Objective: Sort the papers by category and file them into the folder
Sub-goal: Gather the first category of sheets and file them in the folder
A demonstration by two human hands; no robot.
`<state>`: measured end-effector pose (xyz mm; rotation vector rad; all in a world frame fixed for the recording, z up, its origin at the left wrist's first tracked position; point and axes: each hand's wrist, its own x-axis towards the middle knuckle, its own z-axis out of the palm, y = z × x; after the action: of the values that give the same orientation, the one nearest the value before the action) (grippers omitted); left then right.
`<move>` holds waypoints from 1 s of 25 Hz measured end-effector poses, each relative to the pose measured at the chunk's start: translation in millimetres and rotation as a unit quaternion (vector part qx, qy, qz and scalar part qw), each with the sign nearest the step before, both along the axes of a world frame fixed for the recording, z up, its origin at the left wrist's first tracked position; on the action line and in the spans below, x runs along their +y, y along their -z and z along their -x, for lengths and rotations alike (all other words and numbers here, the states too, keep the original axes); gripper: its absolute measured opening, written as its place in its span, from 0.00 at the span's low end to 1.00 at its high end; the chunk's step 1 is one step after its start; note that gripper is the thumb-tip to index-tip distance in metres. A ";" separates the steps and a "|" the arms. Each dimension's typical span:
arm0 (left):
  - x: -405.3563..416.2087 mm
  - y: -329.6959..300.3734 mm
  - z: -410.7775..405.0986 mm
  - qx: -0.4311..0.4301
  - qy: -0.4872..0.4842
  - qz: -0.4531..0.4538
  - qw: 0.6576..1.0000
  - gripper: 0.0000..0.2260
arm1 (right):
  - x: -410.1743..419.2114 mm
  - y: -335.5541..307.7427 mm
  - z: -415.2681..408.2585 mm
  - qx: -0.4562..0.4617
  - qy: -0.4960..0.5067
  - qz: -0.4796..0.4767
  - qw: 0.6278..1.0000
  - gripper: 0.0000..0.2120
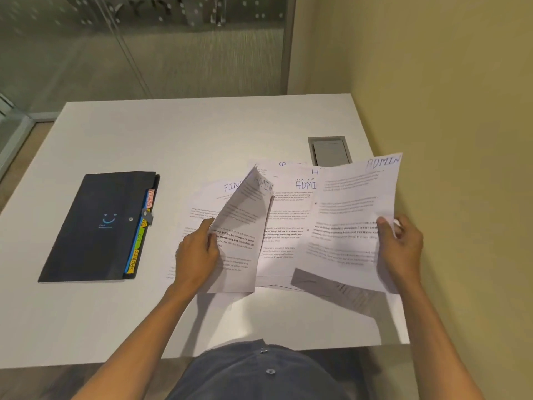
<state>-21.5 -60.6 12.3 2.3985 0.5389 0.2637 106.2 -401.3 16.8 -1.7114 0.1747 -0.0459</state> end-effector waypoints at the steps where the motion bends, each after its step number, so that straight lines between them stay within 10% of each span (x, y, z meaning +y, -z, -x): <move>1: 2.7 -2.6 -0.7 -0.003 0.001 0.014 1.000 0.12 | 7.7 -15.5 0.3 -0.001 -0.011 -0.039 0.999 0.07; 12: 27.6 -22.1 -5.0 0.015 -0.082 0.476 0.876 0.17 | 129.2 -29.9 40.9 0.117 -0.039 -0.078 0.989 0.05; 25: 27.4 -13.9 -4.0 0.003 -0.044 0.494 0.868 0.09 | 170.5 10.8 54.5 0.184 0.014 -0.147 0.972 0.16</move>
<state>-17.5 -33.2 26.2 1.3745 0.5932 -0.0053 51.7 -230.8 5.9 -1.4075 0.4585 0.2675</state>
